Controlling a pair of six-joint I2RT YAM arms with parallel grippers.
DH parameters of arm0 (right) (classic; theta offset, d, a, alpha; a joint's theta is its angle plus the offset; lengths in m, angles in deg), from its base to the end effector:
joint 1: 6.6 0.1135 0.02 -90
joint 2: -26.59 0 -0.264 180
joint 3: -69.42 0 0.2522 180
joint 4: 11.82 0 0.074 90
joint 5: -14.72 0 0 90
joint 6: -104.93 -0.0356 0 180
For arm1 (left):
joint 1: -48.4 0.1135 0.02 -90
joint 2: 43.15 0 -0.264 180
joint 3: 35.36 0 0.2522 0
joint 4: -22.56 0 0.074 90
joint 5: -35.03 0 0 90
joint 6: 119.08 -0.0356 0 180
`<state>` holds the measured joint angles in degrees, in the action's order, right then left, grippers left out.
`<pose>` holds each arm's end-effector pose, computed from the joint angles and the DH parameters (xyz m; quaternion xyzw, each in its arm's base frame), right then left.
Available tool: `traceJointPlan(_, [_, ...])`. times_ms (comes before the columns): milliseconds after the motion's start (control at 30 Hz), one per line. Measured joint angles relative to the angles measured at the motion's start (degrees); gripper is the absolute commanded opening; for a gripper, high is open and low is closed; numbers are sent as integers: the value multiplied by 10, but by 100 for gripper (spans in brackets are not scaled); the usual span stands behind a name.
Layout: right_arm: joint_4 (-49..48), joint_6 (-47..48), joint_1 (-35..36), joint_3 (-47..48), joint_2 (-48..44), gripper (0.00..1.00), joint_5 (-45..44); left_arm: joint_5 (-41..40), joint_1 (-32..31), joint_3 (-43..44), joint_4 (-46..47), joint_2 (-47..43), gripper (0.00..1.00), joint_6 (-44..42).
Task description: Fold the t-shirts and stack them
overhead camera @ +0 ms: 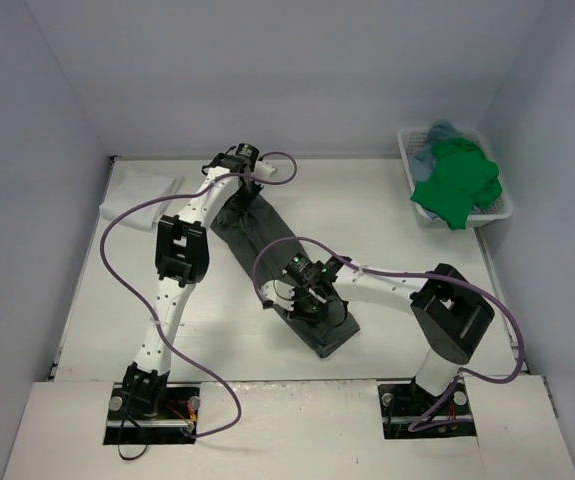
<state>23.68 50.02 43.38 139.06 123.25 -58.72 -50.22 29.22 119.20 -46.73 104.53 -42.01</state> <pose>0.2013 0.2556 0.1652 -0.6751 0.6852 0.1692 0.2149 0.5130 -0.1816 0.1878 0.2778 0.9297 -0.0532 0.2357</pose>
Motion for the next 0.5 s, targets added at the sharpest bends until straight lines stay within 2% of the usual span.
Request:
traceJointPlan(133, [-6, -18, 38, 0, 0, 6, 6, 6, -4, 0, 4, 0, 0, -5])
traceJointPlan(367, [-4, -38, 65, 19, 17, 7, 20, 115, -5, 0, 48, 1, 0, 10])
traceJointPlan(500, [-5, -44, 76, 35, 30, 9, 24, 134, -9, 34, 64, 26, 2, 17])
